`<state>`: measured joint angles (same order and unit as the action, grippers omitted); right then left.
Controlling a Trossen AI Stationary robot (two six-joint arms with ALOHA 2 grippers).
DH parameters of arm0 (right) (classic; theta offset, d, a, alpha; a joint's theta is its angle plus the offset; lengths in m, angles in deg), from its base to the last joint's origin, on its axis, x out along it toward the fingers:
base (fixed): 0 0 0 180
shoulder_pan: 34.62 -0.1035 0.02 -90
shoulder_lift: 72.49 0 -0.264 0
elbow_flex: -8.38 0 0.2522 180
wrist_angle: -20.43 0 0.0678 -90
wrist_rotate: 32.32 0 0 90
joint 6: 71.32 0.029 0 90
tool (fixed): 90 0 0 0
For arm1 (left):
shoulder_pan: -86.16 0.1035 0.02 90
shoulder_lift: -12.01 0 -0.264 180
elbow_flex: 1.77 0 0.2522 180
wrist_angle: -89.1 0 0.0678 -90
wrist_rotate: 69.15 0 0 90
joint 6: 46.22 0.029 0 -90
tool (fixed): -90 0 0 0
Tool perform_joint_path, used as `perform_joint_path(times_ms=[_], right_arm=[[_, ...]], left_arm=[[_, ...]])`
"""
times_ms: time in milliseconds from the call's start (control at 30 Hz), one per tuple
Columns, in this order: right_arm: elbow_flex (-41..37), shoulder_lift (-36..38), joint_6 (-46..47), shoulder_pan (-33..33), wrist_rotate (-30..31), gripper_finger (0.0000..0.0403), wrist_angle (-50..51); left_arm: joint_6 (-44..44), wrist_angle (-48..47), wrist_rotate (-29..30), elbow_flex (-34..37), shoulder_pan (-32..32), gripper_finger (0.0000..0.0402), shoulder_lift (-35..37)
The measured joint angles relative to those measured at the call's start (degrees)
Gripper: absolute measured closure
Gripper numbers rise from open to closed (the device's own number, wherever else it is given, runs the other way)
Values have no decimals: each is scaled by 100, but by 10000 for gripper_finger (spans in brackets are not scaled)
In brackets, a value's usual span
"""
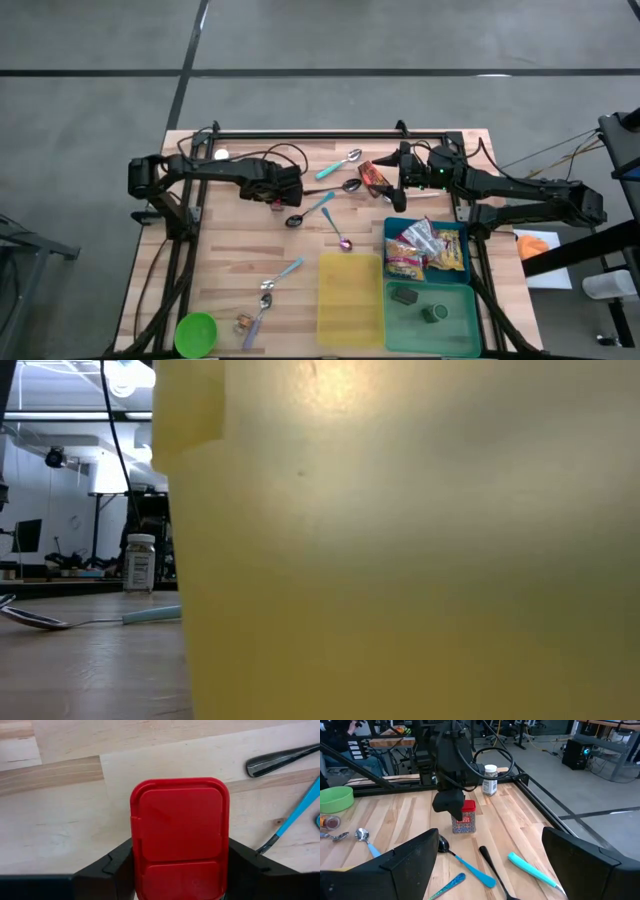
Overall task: Pick & Place Food Item
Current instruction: Put the red seasoning can into the green bin
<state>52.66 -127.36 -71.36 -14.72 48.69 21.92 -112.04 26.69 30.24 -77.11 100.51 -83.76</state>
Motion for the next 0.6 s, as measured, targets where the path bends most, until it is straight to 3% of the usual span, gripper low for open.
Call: perform_joint_path(times_ms=[600], right_arm=[[0, 1, 0, 0, 0, 51, 0]], left_arm=[[111, 87, 0, 0, 0, 194, 0]])
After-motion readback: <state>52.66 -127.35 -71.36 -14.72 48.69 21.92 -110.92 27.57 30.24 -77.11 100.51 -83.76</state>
